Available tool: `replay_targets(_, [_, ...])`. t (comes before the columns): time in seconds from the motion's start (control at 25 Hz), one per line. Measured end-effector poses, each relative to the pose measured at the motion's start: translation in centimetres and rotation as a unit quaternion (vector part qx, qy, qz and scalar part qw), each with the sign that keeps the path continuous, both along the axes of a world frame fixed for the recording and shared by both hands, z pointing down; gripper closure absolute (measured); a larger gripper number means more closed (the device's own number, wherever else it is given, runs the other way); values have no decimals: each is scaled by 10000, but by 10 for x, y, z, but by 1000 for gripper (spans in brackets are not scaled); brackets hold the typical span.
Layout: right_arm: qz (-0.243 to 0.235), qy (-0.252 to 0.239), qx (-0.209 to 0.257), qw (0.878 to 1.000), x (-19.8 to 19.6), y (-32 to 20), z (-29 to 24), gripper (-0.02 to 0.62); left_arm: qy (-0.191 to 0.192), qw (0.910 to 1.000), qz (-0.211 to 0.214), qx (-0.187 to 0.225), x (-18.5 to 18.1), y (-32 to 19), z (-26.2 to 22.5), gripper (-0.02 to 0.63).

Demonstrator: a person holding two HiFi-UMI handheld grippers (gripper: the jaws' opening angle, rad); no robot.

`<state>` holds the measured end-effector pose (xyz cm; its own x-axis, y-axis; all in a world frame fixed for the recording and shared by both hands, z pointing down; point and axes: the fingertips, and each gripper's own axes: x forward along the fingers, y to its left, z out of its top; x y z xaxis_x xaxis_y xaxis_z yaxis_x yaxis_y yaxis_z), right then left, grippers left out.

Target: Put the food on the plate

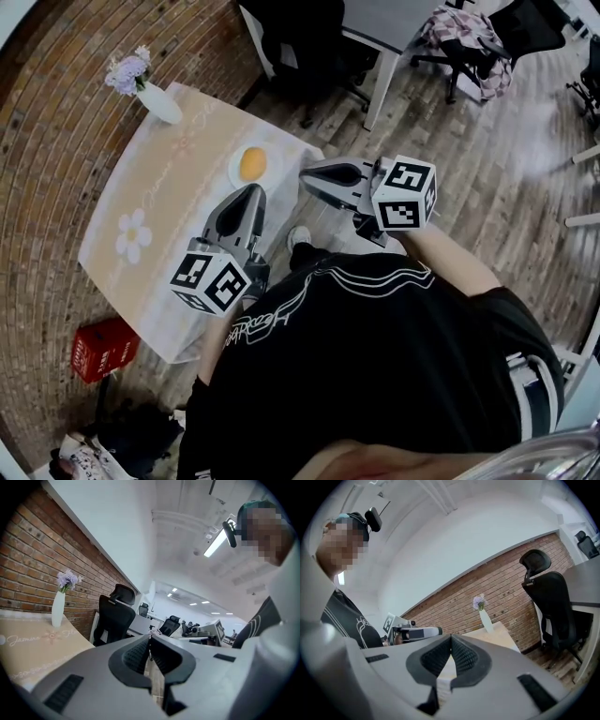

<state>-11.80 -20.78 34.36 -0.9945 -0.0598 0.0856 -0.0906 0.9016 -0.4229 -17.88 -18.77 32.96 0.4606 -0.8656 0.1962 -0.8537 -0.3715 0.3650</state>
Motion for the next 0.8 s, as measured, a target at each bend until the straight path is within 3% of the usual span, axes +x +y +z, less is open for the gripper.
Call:
replay_targets(0.24, [25, 43, -21, 10000, 1, -1, 0, 598, 55, 9999, -141, -50, -1, -1, 3, 594])
replay_targets(0.36, [13, 38, -44, 10000, 1, -1, 4, 598, -122, 9997, -190, -70, -2, -2, 9, 597])
replay_targets(0.8, [19, 35, -149, 9999, 4, -8, 11, 598, -222, 9996, -109, -129, 8, -8, 14, 597])
